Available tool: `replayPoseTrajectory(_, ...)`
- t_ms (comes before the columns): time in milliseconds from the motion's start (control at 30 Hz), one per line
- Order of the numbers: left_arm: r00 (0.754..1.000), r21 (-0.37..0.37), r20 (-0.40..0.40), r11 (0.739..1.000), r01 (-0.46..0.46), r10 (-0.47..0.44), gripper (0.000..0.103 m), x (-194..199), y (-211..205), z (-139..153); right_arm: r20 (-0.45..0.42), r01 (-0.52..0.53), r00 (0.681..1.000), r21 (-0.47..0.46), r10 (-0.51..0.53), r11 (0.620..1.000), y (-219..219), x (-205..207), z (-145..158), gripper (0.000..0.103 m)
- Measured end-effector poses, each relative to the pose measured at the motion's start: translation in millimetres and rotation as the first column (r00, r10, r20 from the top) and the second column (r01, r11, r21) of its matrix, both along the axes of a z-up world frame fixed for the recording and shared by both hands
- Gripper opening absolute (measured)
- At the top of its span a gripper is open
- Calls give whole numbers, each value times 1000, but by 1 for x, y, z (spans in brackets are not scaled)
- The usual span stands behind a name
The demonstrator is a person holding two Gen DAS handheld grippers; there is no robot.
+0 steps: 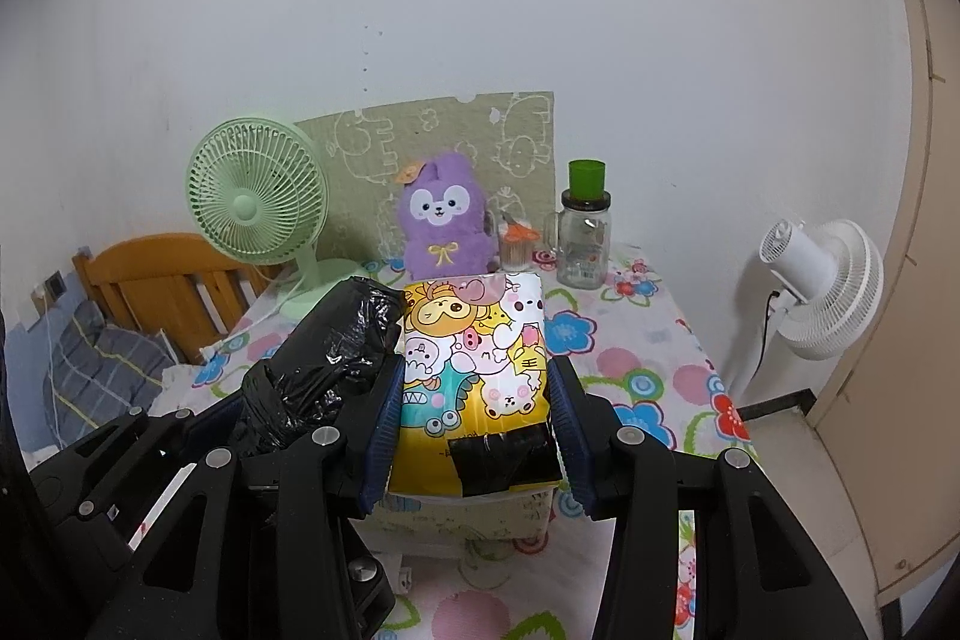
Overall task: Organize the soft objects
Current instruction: 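Lift the black bundle with the left gripper while the right carries the yellow packet over the box, then lower the black bundle into the box and open the left gripper while the right releases the yellow packet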
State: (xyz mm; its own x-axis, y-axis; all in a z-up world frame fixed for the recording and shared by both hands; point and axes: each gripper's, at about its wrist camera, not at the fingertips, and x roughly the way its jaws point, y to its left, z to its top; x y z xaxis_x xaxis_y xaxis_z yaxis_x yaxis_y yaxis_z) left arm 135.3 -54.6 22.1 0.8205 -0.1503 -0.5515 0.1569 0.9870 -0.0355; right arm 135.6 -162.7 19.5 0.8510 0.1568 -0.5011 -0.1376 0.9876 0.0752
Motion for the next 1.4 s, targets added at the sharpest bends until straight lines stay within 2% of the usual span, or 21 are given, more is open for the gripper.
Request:
replayPoseTrajectory(367, 1000, 5, -13, 1000, -7, 7, 52, 26, 5, -4, -20, -7, 1000, -1, 7, 1000, 5, 29, -6, 50)
replayPoseTrajectory(1000, 994, -15, -110, 1000, -13, 11, 52, 79, 13, -37, -101, -6, 995, -16, 4, 1000, 11, 81, -33, 50)
replayPoseTrajectory(1133, 993, -14, -117, 1000, -23, 22, 60, 86, 15, -44, -126, -11, 992, -19, 8, 1000, 13, 91, -42, 51)
replayPoseTrajectory(1300, 989, -12, -146, 999, -39, 37, 84, 94, 21, -55, -154, -21, 988, -22, 17, 1000, 18, 102, -53, 50)
replayPoseTrajectory(1400, 987, 0, -152, 999, -50, 49, 89, 94, 24, -58, -172, -24, 985, -20, 20, 1000, 20, 109, -59, 50)
